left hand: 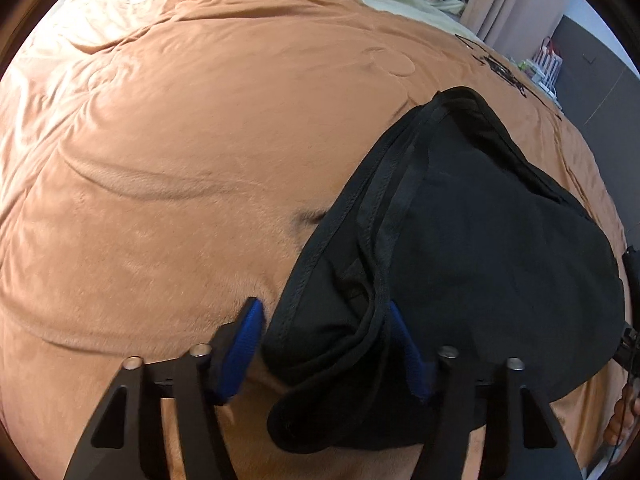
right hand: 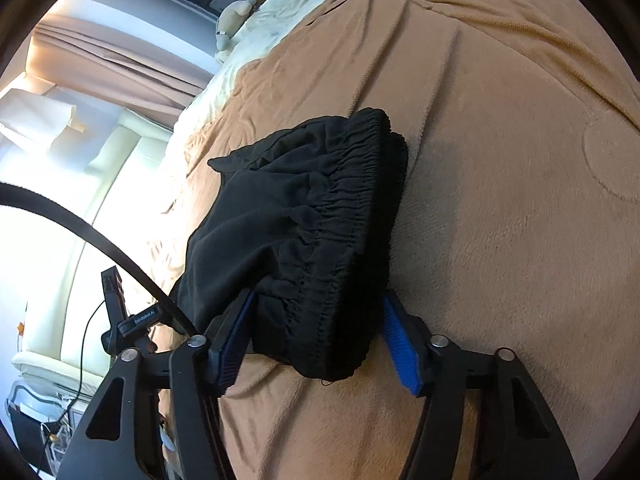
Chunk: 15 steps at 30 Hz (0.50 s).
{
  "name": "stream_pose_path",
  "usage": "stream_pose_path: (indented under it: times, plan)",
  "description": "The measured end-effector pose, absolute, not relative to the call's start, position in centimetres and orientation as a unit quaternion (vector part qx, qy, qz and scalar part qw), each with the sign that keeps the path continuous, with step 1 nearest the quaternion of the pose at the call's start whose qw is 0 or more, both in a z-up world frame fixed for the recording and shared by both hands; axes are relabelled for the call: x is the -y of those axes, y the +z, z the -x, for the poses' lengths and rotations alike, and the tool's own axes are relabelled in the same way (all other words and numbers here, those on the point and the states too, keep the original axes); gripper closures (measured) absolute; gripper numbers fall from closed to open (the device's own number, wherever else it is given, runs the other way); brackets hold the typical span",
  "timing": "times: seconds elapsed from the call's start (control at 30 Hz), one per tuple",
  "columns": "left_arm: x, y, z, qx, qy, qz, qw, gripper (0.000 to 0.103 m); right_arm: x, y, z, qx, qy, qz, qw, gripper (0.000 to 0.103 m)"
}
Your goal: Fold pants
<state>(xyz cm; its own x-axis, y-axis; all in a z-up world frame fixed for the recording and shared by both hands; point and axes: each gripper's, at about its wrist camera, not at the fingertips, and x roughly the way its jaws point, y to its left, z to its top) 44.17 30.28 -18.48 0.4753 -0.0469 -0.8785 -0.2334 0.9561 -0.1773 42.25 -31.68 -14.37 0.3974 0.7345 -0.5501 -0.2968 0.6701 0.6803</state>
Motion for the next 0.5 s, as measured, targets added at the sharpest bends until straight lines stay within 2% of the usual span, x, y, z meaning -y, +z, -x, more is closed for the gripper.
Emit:
stream_pose_path:
  times: [0.03, 0.07, 0.1, 0.17, 0.3, 0.5]
  plan:
    - [-30.2, -18.4, -44.2, -0.509, 0.053, 0.139, 0.848, 0.058, 31.5, -14.3, -42.2, -0.444, 0.320, -0.244, 0.800, 0.052]
    - [-30.2, -18.3, -44.1, -0.510, 0.047, 0.143, 0.847, 0.065, 31.4, -14.2, -42.1, -0.444, 0.319, -0.242, 0.802, 0.060]
    - [-30.2, -18.1, -44.0, -0.509, 0.039, 0.149, 0.847, 0.084, 31.3, -14.1, -42.0, -0.444, 0.318, -0.239, 0.803, 0.067]
    - [-30.2, -17.6, -43.6, -0.506, 0.041, 0.153, 0.848, 0.092, 31.5, -14.0, -41.7, -0.441, 0.319, -0.238, 0.805, 0.074]
    - [-30.1, -16.0, -42.5, -0.495, 0.040, 0.166, 0.852, 0.096, 31.6, -13.4, -41.2, -0.431, 0.326, -0.241, 0.806, 0.083]
    - [-29.9, -13.2, -39.8, -0.483, 0.036, 0.180, 0.856, 0.097, 31.7, -12.4, -40.1, -0.419, 0.338, -0.236, 0.809, 0.086]
